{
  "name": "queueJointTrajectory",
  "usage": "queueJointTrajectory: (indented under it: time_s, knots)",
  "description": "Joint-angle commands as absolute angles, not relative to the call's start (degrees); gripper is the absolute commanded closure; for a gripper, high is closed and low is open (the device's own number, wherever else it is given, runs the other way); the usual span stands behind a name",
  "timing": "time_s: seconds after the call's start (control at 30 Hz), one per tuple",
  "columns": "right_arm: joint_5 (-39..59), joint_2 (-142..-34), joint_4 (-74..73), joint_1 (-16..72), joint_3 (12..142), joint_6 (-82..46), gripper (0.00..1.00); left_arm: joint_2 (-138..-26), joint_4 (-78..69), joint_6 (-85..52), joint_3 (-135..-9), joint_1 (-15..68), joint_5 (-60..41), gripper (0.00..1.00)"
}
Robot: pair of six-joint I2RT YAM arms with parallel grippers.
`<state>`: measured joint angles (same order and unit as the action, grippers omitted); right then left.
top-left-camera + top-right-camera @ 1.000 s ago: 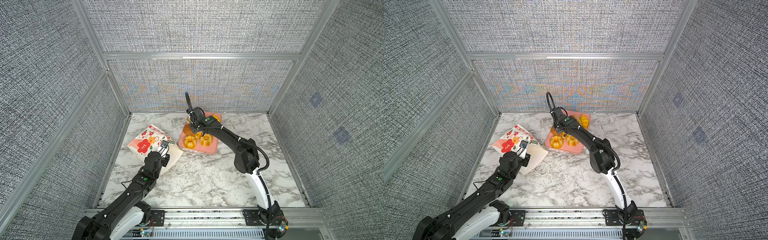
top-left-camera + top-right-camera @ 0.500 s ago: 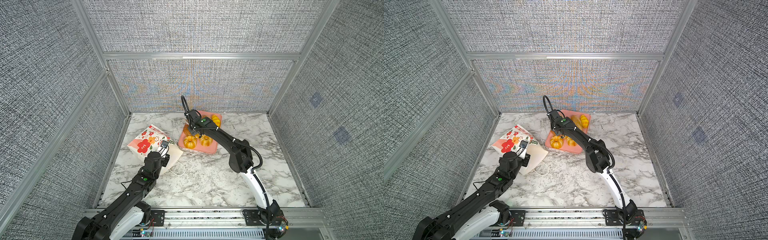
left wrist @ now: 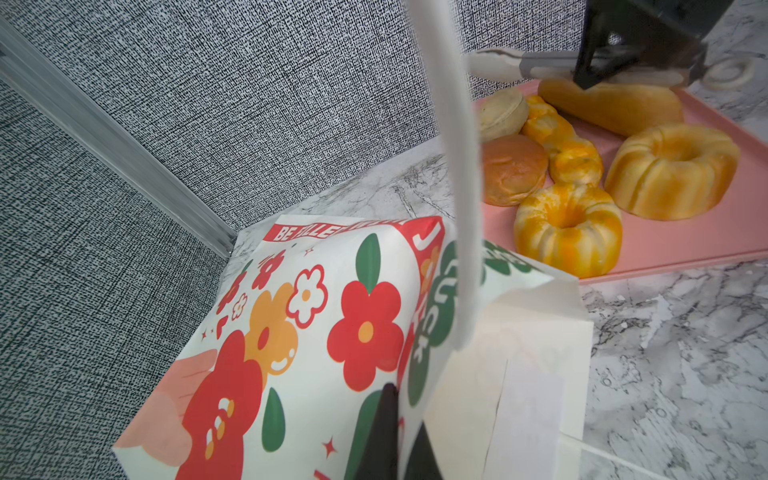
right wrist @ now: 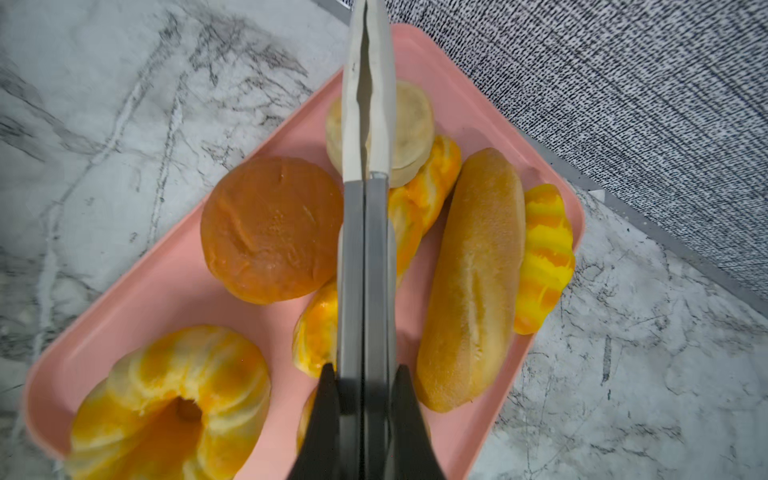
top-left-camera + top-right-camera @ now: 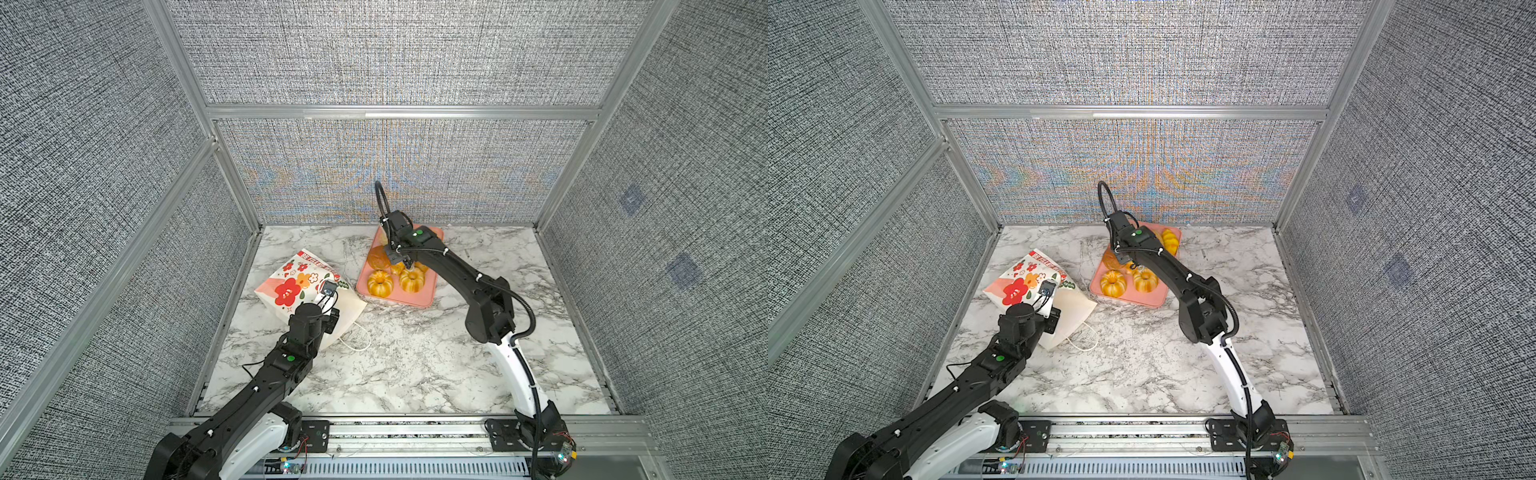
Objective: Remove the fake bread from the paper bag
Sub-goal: 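Lift the right tongs up away from the tray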
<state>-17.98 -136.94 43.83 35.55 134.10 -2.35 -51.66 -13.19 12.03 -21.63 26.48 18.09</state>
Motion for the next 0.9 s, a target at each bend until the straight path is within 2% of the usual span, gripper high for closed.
queueJointTrajectory:
  time_s: [0.0,0.13,0.2,0.33,0.53,0.87]
  knots:
    - [-3.9,-132.2,35.2,32.1,127.9,-11.8,1.00,-51.8,-13.5,11.8,-21.5,26.4,18.7,1.00]
    - [15.9,-127.2,19.8,25.0,115.0,-25.3,1.00,-51.6,-13.5,11.7,-21.5,26.4,18.7,1.00]
    - [21.8,-127.0,14.4,22.9,111.9,-29.9,1.00,-51.4,-13.4,11.6,-21.5,26.4,18.8,1.00]
    - [24.3,-127.2,16.2,22.6,112.0,-28.7,1.00,-51.0,-13.4,11.8,-21.3,26.4,19.1,1.00]
    - [31.7,-121.2,9.9,22.6,102.7,-31.9,1.00,-51.1,-13.4,11.2,-21.5,26.4,18.7,1.00]
    - [37.9,-94.4,1.0,23.2,68.6,-34.9,1.00,-50.5,-11.9,14.0,-23.1,26.4,18.5,1.00]
